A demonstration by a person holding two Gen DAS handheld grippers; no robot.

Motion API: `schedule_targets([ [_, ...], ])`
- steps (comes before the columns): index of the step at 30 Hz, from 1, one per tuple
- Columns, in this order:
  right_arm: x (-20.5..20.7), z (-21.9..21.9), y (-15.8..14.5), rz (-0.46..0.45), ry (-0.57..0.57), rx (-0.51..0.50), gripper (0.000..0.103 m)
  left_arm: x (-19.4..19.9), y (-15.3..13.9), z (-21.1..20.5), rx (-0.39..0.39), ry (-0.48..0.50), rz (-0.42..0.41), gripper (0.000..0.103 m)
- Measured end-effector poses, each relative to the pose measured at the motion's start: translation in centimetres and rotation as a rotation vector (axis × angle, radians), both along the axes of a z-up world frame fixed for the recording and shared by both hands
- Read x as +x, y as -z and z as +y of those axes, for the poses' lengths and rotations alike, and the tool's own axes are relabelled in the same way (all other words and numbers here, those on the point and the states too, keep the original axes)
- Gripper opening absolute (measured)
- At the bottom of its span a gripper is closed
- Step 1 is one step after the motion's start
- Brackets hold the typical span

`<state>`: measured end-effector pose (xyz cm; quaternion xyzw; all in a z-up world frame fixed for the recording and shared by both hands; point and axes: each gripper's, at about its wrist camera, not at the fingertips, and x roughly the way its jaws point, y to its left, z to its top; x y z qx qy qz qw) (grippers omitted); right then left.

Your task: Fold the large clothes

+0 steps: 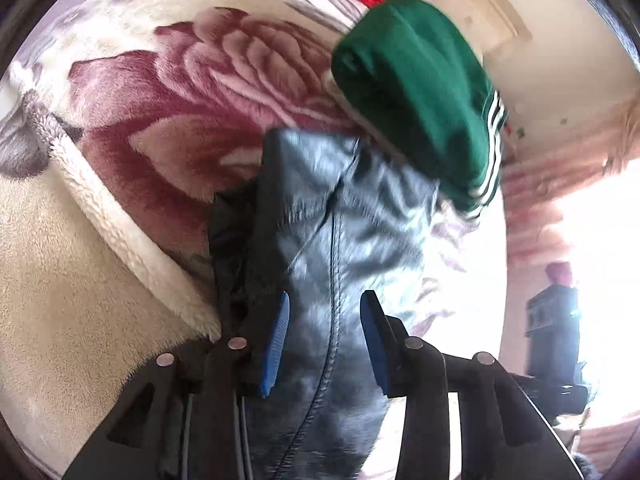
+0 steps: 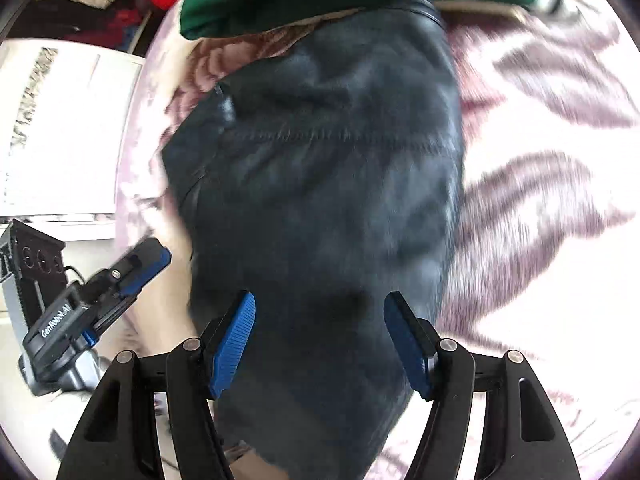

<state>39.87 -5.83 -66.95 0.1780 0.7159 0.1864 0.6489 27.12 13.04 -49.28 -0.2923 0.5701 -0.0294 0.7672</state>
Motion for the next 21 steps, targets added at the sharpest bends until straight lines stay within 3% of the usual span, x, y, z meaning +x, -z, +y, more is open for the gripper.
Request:
schedule_targets([
  [1,-0.5,-0.7,0.2,0.000,0.021,0.002,0.068,0.3,0.6,-0.3,0.023,0.003,0.012,0.030],
  [2,-0.9,-1.5,0.6,0.000,0.052,0.022,0.063,0.5,1.8,-0.7,0.056,0.006,0.030,0.021],
  [3,-1.2,-1.5,0.8,0.006,0.069,0.049,0.052,0.7,2.9,-1.0,0.104,0.002,0.047,0.013],
  [6,-0.9,-0.2,1.4,-0.004,0.062,0.062,0.029,1.7,5.4,-0.5,0.089,-0.012,0.086,0.012],
  [8,-0.4,2.7,1.4,-0.042,-0.007,0.011,0.024,2.1,6.1,-0.2,0.069,-0.023,0.100,0.012],
  [10,0.3,4.6,3.0,-0.001,-0.064,-0.074,0.019,2.4,6.8,-0.3,0.058,-0.022,0.111,0.012],
  [12,1.4,5.0,6.2,0.068,-0.060,-0.140,0.000,2.9,7.8,-0.1,0.039,-0.030,0.115,0.013],
  [14,1.9,3.8,7.8,0.130,-0.003,-0.075,0.000,3.2,7.7,0.3,0.011,-0.046,0.118,0.013],
  [17,1.8,1.5,7.1,0.179,0.026,0.051,0.000,2.4,5.8,1.0,-0.025,-0.071,0.116,0.013],
  [19,1.7,-0.4,5.3,0.174,0.009,0.161,0.012,1.4,3.2,0.9,-0.060,-0.114,0.068,0.013],
  [21,2.0,-3.7,3.2,0.094,0.056,0.197,0.071,0.3,1.2,0.3,-0.102,-0.161,0.006,0.013],
])
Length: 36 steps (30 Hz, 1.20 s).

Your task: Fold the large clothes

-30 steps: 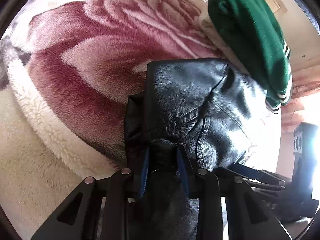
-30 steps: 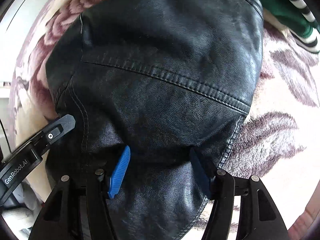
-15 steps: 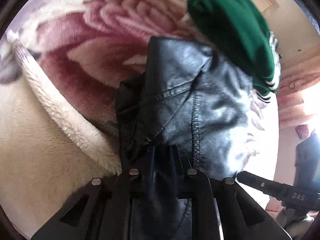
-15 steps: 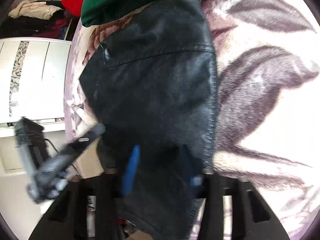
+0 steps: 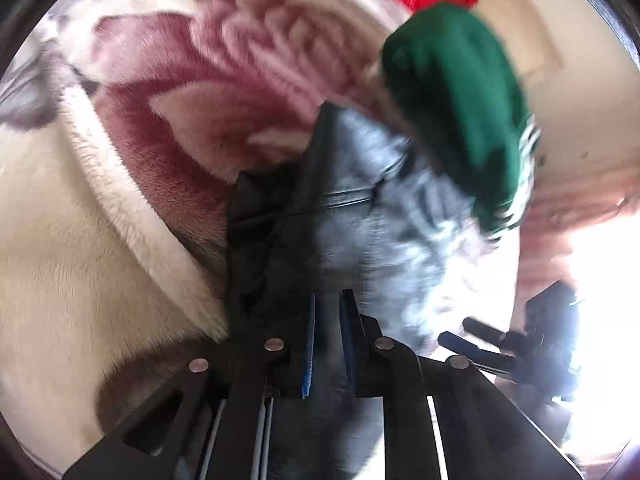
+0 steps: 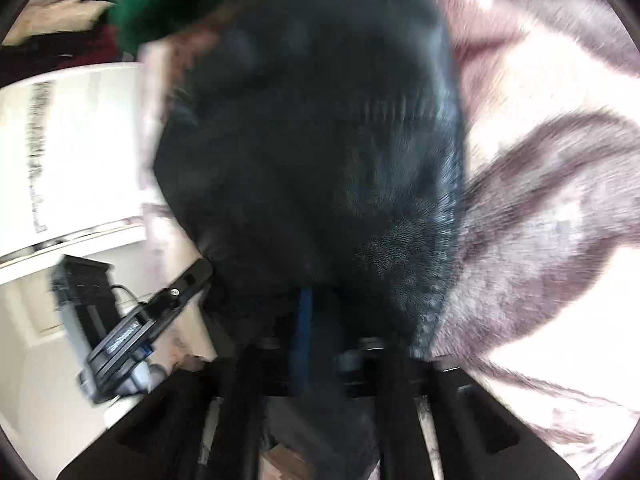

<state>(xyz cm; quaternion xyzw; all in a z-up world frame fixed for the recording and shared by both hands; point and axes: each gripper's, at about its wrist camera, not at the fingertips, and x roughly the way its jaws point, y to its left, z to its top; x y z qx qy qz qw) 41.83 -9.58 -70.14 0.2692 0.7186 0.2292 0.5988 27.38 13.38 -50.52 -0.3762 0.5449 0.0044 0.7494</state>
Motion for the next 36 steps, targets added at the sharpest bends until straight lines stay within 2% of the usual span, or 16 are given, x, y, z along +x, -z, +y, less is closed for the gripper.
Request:
schedule_targets([
  [2,0.7,-3.3,-0.7,-0.074,0.073,0.013,0.087,-0.4,-0.2,-0.9,-0.033,-0.030,-0.028,0.013],
  [5,3.2,-6.0,2.5,-0.067,0.113,0.066,0.087,0.5,2.5,-3.4,-0.050,-0.033,0.008,0.013],
  [6,4.3,-6.2,4.3,-0.046,0.118,0.125,0.087,0.6,3.6,-3.6,-0.056,-0.036,0.023,0.013],
  [8,6.0,-5.4,7.6,-0.011,0.084,0.234,0.087,0.6,6.2,-3.3,-0.060,-0.075,0.059,0.010],
  [9,6.5,-4.9,8.2,-0.005,0.063,0.282,0.088,0.5,7.1,-3.0,-0.079,-0.101,0.067,0.004],
  [12,7.7,-1.5,8.9,-0.015,-0.077,0.429,0.089,0.0,8.5,-1.8,-0.178,-0.156,0.057,0.004],
  [15,7.9,3.0,10.0,-0.008,-0.230,0.458,0.089,0.0,8.4,-1.9,-0.175,-0.153,0.043,0.004],
  [17,8.2,4.5,10.5,-0.004,-0.247,0.470,0.089,-0.2,8.5,-1.6,-0.179,-0.163,0.032,0.004],
  [19,8.5,5.1,10.9,0.011,-0.203,0.468,0.069,-0.6,8.8,-1.0,-0.203,-0.175,0.024,0.004],
  [20,8.3,5.3,11.0,0.011,-0.193,0.460,0.033,-0.9,8.9,-0.7,-0.211,-0.179,0.018,0.004],
  [23,6.5,5.5,8.5,-0.038,-0.177,0.500,0.026,-1.7,9.1,-0.1,-0.233,-0.180,-0.003,0.004],
  [26,4.1,7.1,4.4,-0.131,-0.290,0.515,0.025,-2.6,9.2,0.1,-0.282,-0.191,-0.019,0.004],
  [29,1.0,9.1,0.6,-0.238,-0.423,0.450,0.025,-4.1,8.9,0.6,-0.326,-0.213,-0.034,0.004],
  [32,-1.5,10.4,-1.9,-0.333,-0.508,0.394,0.023,-7.1,7.4,1.2,-0.346,-0.282,0.002,0.004],
  [34,-2.9,10.7,-3.0,-0.384,-0.523,0.359,0.022,-10.8,4.7,1.1,-0.302,-0.312,0.010,0.004],
  [36,-3.6,10.6,-3.7,-0.415,-0.516,0.335,0.022,-15.5,2.1,0.2,-0.170,-0.315,0.059,0.004],
])
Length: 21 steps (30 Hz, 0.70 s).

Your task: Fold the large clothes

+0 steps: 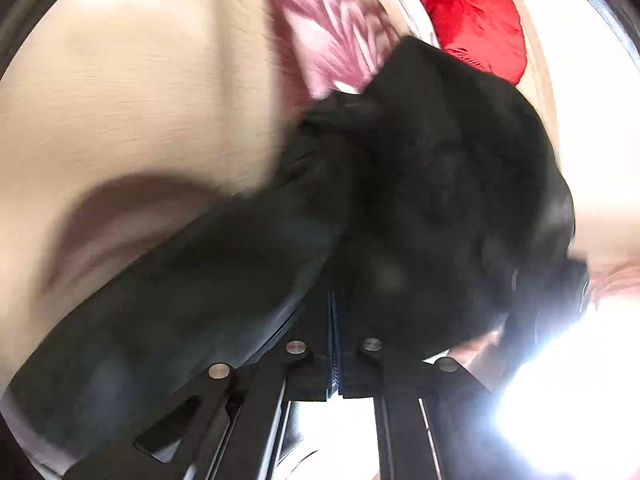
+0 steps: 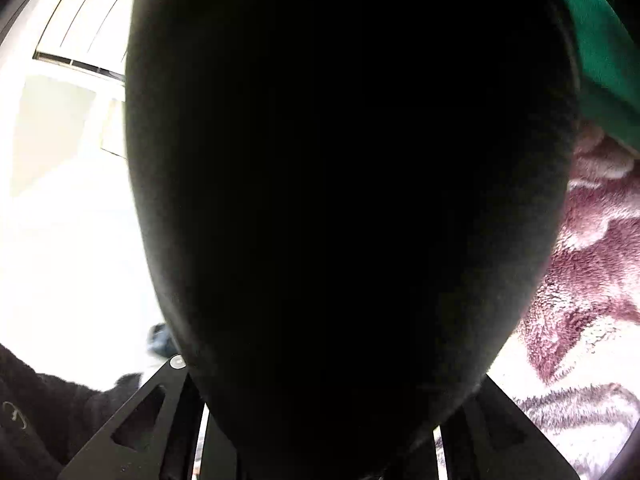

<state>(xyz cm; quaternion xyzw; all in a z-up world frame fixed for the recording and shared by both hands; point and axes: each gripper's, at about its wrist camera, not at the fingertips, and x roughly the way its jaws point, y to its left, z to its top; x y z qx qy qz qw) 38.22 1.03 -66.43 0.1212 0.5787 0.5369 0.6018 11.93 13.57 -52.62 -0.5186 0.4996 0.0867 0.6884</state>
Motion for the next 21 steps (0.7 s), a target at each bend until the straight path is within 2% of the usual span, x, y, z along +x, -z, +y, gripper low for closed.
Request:
schedule_targets([
  [2,-0.5,-0.3,-0.2,0.000,0.026,-0.004,0.022,-3.9,0.2,-1.1,0.047,0.000,0.072,0.004],
  [3,-1.0,-0.3,-0.5,-0.013,0.036,-0.008,0.022,-5.8,1.4,-1.5,0.058,-0.004,0.132,0.004],
  [4,-1.6,-0.2,-0.8,-0.028,0.034,-0.012,0.022,-7.7,3.1,-1.7,0.042,-0.027,0.174,0.004],
  [5,-2.4,0.0,-1.2,-0.054,0.028,-0.019,0.022,-9.5,4.8,-1.7,-0.002,-0.074,0.177,0.003],
  [6,-3.8,0.5,-1.9,-0.091,0.013,-0.025,0.022,-11.1,6.5,-1.5,-0.061,-0.131,0.136,0.003],
  [8,-6.4,1.6,-3.0,-0.161,-0.030,-0.030,0.022,-12.5,7.8,-0.9,-0.135,-0.202,0.075,0.004],
  [11,-12.6,3.5,-4.6,-0.328,-0.156,-0.044,0.022,-13.5,7.7,-0.5,-0.161,-0.232,0.015,0.004],
  [13,-17.8,4.5,-4.6,-0.452,-0.267,-0.051,0.022,-15.5,7.9,0.1,-0.205,-0.277,-0.027,0.004],
  [16,-25.2,5.0,-2.6,-0.580,-0.434,-0.076,0.022,-19.6,7.6,1.9,-0.249,-0.380,-0.066,0.004],
  [17,-28.2,5.0,-1.6,-0.653,-0.507,-0.093,0.022,-21.0,7.4,2.4,-0.258,-0.410,-0.072,0.003],
  [19,-32.6,4.6,0.4,-0.756,-0.614,-0.114,0.023,-24.0,7.0,3.3,-0.254,-0.465,-0.059,0.003],
  [20,-34.4,4.4,1.3,-0.812,-0.644,-0.130,0.025,-25.3,6.8,3.6,-0.254,-0.488,-0.060,0.003],
  [21,-36.3,4.1,2.6,-0.866,-0.673,-0.149,0.032,-26.7,6.5,3.8,-0.249,-0.520,-0.051,0.003],
])
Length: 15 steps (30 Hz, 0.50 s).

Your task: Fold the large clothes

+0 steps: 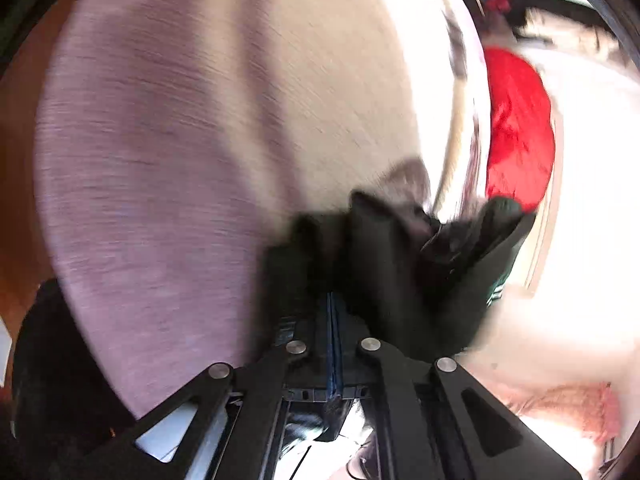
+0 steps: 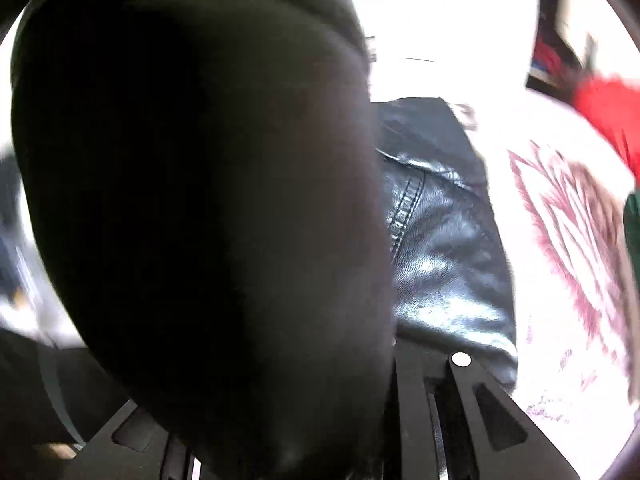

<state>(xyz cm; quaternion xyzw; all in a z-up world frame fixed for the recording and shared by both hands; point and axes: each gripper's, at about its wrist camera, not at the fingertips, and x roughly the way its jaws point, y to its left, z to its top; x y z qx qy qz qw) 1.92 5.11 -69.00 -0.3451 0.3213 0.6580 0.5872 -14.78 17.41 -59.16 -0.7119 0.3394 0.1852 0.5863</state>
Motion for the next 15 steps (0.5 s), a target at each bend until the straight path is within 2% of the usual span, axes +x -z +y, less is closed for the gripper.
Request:
schedule_targets([
  [1,-1.2,-0.2,0.7,-0.037,-0.033,-0.010,0.039,-1.6,-0.4,0.3,0.001,-0.044,-0.004,0.003],
  [2,-2.6,-0.4,1.4,-0.091,-0.072,-0.014,0.052,-2.9,-0.8,0.6,-0.006,-0.093,-0.039,0.003],
  [3,-4.2,-0.8,1.8,-0.163,-0.112,-0.009,0.058,-4.1,-1.3,0.8,-0.007,-0.134,-0.054,0.003],
  [5,-6.9,-1.9,2.0,-0.269,-0.175,-0.010,0.063,-5.8,-2.6,1.8,0.031,-0.155,-0.043,0.004],
  [6,-8.1,-2.8,2.0,-0.282,-0.182,-0.016,0.064,-5.7,-3.6,2.3,0.063,-0.151,-0.030,0.008],
  [7,-8.6,-3.2,1.7,-0.276,-0.193,-0.022,0.066,-5.0,-4.5,2.1,0.091,-0.135,-0.013,0.010],
  [8,-9.0,-3.8,1.2,-0.258,-0.208,-0.026,0.076,-4.1,-5.2,2.0,0.115,-0.113,-0.008,0.023],
  [9,-8.7,-4.9,1.3,-0.242,-0.231,-0.037,0.082,-2.0,-6.0,2.2,0.140,-0.086,-0.018,0.051],
  [11,-11.2,-6.6,0.3,-0.242,-0.256,-0.050,0.083,3.1,-7.0,1.8,0.205,-0.007,-0.037,0.080],
  [13,-10.2,-6.9,-1.3,-0.171,-0.194,-0.092,0.083,5.7,-7.6,0.9,0.245,0.081,-0.043,0.080],
  [14,-7.7,-8.0,-3.0,-0.112,-0.131,-0.122,0.083,7.3,-7.5,0.6,0.258,0.138,-0.023,0.080],
  [15,-5.7,-6.4,-3.8,-0.031,-0.041,-0.161,0.083,8.5,-7.2,0.5,0.278,0.183,-0.007,0.080],
])
